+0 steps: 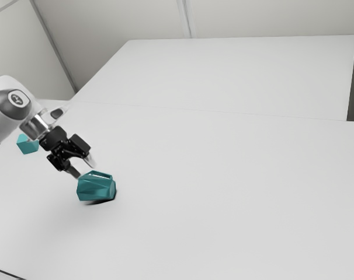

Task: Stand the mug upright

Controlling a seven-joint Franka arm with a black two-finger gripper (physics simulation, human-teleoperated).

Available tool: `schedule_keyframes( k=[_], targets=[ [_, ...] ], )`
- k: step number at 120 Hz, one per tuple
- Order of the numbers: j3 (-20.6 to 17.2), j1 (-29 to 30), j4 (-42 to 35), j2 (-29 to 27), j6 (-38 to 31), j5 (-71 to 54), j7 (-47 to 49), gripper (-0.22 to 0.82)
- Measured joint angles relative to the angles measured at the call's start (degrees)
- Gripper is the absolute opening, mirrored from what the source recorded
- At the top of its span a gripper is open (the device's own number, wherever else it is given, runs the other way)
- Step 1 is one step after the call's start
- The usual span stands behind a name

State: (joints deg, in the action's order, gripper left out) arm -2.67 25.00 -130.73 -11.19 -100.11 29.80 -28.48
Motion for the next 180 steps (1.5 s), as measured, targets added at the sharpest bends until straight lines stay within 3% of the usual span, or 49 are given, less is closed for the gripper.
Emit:
schedule_keyframes(
  k=[35, 71, 159, 168, 180],
  targets=[
    [0.5, 7.5, 0.0, 5.4, 0.7, 5.0, -16.3, 0.6],
    [2.9, 8.1, 1.5, 11.9, 0.9, 9.4, -27.6, 0.6],
    [3.7, 9.3, 3.0, 20.7, -2.1, 19.9, -40.1, 0.6],
    [3.5, 9.3, 3.0, 20.8, -1.1, 20.4, -40.2, 0.56],
    [3.4, 9.3, 3.0, 20.7, 0.1, 20.8, -40.4, 0.42]
  ],
)
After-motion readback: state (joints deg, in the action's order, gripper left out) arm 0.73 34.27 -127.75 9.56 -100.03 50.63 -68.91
